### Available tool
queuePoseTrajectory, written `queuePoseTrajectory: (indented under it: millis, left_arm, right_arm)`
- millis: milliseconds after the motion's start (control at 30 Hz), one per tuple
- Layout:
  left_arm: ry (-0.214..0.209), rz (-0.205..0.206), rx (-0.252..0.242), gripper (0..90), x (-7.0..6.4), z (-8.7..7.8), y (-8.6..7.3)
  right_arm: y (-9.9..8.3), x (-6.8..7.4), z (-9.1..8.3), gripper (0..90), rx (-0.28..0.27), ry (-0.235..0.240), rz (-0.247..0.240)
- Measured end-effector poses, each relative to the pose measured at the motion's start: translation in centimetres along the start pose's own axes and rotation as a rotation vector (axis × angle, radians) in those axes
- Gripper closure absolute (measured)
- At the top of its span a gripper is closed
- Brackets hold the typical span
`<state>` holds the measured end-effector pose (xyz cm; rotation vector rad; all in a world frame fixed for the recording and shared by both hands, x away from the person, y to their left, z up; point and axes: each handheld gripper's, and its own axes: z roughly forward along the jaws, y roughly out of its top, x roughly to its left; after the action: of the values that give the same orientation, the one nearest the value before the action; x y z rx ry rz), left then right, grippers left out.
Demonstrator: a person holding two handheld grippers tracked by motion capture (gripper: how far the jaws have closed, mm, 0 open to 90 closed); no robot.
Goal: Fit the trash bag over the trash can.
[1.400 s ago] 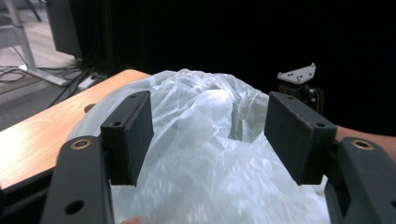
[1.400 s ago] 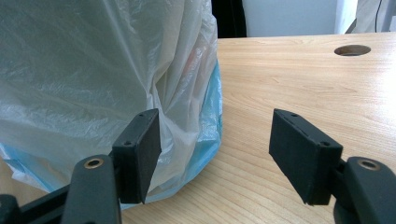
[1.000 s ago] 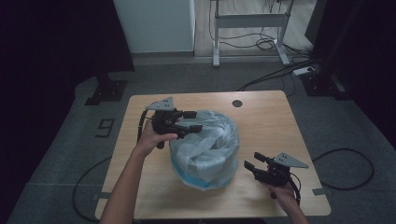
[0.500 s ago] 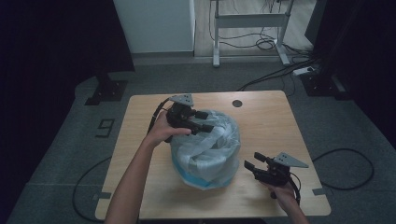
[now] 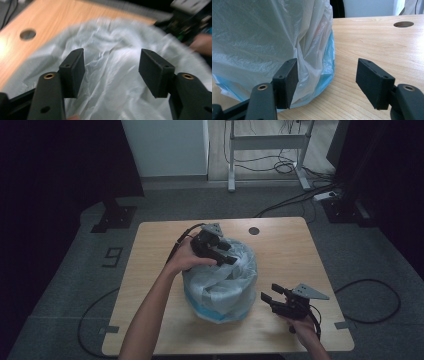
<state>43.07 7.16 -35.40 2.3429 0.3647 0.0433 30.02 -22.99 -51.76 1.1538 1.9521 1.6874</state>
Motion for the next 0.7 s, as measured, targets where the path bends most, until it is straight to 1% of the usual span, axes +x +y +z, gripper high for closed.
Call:
queuePoseTrajectory:
  millis: [33, 67, 133, 167, 267, 433, 467, 533, 600, 700]
  left_arm:
    - [0.015, 0.006, 0.038, 38.9, 0.0, 0.5, 0.0]
    - [0.019, 0.005, 0.062, 39.7, 0.0, 0.8, 0.1]
    - [0.039, 0.001, 0.092, 41.2, -0.1, 1.2, 0.2]
    - [0.047, 0.005, 0.108, 41.9, -0.1, 1.3, 0.2]
    - [0.063, 0.0, 0.135, 44.0, -0.1, 1.6, 0.3]
    - [0.084, 0.002, 0.183, 44.8, -0.2, 2.2, 0.4]
    - [0.087, 0.01, 0.198, 44.8, -0.2, 2.2, 0.4]
    - [0.096, 0.009, 0.213, 44.7, -0.3, 2.5, 0.4]
    - [0.108, 0.016, 0.234, 44.4, -0.4, 2.8, 0.4]
    - [0.118, 0.025, 0.246, 43.2, -0.6, 3.2, 0.3]
  right_arm:
    - [0.0, 0.0, 0.0, 33.6, 0.0, 0.0, -0.001]
    - [0.0, 0.0, 0.0, 33.6, -0.001, 0.0, 0.001]
    - [0.1, 0.0, -0.1, 33.6, -0.003, 0.0, 0.003]
    - [0.1, 0.0, -0.1, 33.6, -0.004, -0.001, 0.003]
    - [0.0, -0.1, -0.1, 33.6, -0.001, -0.001, 0.002]
    - [0.0, 0.0, 0.0, 33.7, 0.0, 0.002, -0.001]
    - [0.0, 0.0, 0.0, 33.6, 0.001, 0.003, -0.001]
    - [0.0, 0.0, 0.0, 33.6, 0.003, 0.004, -0.003]
    - [0.0, 0.0, 0.0, 33.6, 0.004, 0.004, -0.005]
    - [-0.1, 0.0, 0.1, 33.6, 0.008, 0.004, -0.008]
